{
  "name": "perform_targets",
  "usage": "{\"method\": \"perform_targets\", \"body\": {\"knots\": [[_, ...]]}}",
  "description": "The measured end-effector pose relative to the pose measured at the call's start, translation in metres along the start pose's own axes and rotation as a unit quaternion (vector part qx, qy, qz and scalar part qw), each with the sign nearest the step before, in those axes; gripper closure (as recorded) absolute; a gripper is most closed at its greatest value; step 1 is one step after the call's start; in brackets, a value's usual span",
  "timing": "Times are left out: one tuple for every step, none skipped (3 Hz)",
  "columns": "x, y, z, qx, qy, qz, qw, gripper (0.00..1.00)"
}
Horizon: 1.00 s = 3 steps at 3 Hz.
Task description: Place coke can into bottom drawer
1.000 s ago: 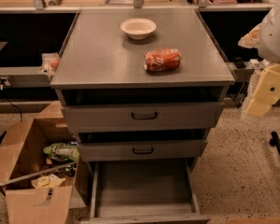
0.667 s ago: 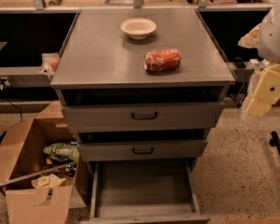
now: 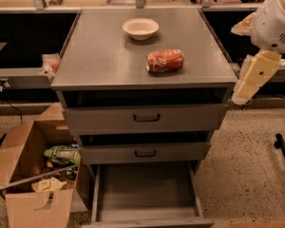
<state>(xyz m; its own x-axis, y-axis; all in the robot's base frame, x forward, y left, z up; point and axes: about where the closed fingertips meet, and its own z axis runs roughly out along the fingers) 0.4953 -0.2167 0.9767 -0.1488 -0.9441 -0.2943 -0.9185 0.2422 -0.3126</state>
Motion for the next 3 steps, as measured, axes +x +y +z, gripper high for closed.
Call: {"method": "perform_targets", "body": {"knots": [[-0.013, -0.045, 0.032, 0.000, -0.048, 0.002, 0.9988, 0.00], [-0.033, -0.082, 0.067, -0.013, -0.096, 0.013, 0.9952, 0.00], [-0.057, -0.104, 0.097, -0.031, -0.135, 0.028, 0.9900, 0.00]]}}
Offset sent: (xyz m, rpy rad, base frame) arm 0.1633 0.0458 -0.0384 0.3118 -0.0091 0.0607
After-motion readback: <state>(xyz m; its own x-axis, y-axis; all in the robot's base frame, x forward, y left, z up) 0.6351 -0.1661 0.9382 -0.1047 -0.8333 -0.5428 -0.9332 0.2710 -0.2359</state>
